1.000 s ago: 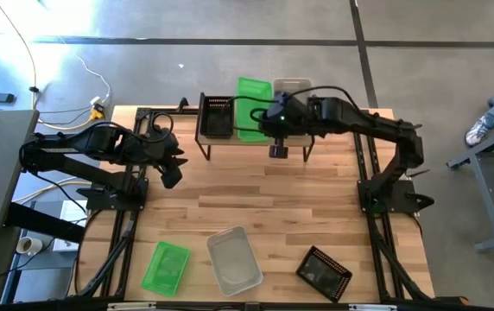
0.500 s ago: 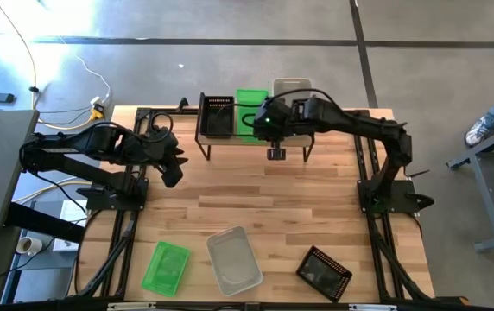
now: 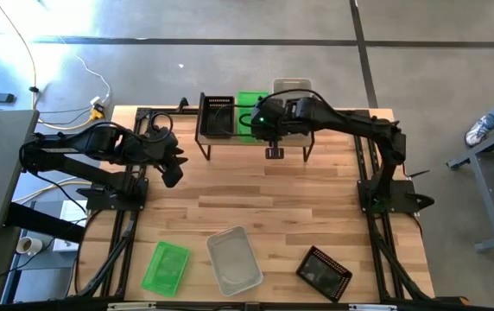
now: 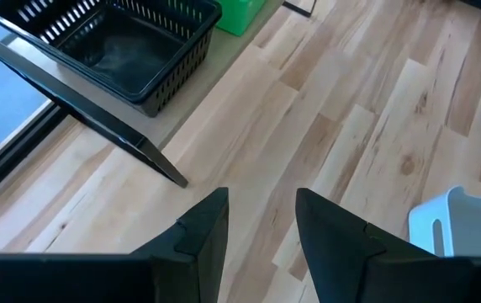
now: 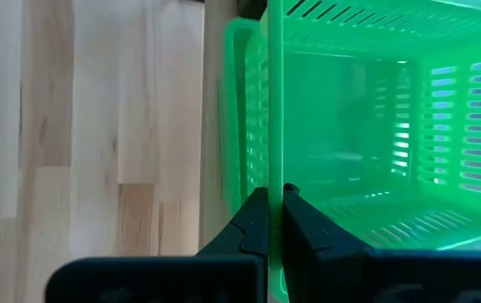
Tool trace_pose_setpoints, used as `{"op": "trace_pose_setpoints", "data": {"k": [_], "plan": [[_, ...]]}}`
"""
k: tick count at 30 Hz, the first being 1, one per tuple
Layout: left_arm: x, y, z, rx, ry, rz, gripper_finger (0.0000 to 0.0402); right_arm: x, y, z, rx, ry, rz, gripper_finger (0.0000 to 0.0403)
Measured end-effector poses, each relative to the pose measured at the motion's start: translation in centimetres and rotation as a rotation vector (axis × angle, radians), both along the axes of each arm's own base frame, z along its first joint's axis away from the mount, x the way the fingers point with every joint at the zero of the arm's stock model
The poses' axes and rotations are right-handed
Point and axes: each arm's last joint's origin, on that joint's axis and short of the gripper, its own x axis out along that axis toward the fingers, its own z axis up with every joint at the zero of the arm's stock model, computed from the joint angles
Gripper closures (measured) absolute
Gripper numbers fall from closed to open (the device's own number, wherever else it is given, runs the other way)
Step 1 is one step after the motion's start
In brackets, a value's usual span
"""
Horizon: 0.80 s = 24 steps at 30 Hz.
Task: Stack baskets on shelf by color
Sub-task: Stack the top green bin on top of the green bin on the shelf
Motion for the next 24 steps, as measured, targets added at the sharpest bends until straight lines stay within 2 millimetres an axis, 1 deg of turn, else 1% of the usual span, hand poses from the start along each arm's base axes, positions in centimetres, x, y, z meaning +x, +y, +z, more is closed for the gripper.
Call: {"op": "trace_pose_setpoints", "data": {"k": [9,16,24], "plan": [[0.00,0.00,0.00,0.002,0.001,-0.002,0.0272,0.02,-0.84,-0.23,0.026,-0.015,-0.049,0.0403],[0.00,0.00,0.00,0.002,0.001,-0.002,0.0272,-0.04,-0.90,-0.25,0.013,0.011,0.021,0.0403],[-0.01,0.02,0.01,0.008,0.001,0.003,0.0272,-0.08,-0.92,-0.27,0.006,0.017,0.017,0.0401]]}}
